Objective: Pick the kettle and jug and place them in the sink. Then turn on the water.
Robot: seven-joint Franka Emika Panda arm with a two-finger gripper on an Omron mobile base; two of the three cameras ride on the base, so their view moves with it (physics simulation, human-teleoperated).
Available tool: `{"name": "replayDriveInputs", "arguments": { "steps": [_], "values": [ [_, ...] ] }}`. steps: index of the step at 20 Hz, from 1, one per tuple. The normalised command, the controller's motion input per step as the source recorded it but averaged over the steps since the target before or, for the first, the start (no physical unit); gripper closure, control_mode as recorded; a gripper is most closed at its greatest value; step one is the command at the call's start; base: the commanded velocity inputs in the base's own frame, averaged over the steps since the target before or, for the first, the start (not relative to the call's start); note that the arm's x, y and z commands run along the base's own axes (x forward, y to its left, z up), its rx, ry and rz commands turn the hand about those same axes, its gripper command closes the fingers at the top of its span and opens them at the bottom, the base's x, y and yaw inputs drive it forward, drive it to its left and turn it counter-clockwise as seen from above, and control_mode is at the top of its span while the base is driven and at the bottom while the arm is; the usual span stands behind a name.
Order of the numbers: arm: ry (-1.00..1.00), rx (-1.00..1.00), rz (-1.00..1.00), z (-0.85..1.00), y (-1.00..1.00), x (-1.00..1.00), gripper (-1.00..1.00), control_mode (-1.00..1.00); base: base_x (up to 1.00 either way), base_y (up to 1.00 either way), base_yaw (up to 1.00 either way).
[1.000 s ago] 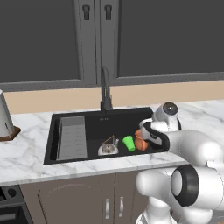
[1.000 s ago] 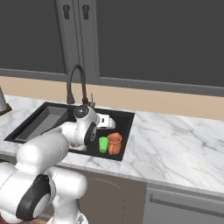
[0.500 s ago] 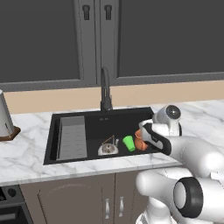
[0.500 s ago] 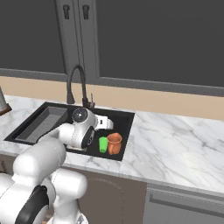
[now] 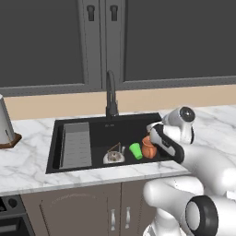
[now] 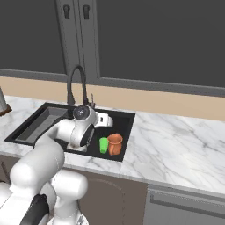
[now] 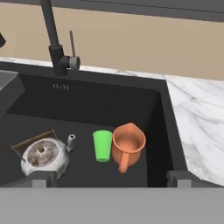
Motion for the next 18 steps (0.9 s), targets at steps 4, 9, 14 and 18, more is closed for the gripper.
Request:
{"name": "replayDriveInputs", "arguments": {
  "steps": [4,9,14,18],
  "values": [
    [-0.03,0.02,0.0,0.36,-0.01,-0.08,-1.0,-1.0,0.0,0.0,0.0],
    [-0.08,0.02,0.0,0.28,0.0,-0.02,-1.0,-1.0,0.0,0.0,0.0],
    [-0.07,0.0,0.0,0.25,0.0,0.0,-1.0,-1.0,0.0,0.0,0.0],
    [-0.12,0.0,0.0,0.24,0.0,0.0,-1.0,-1.0,0.0,0.0,0.0]
  ]
}}
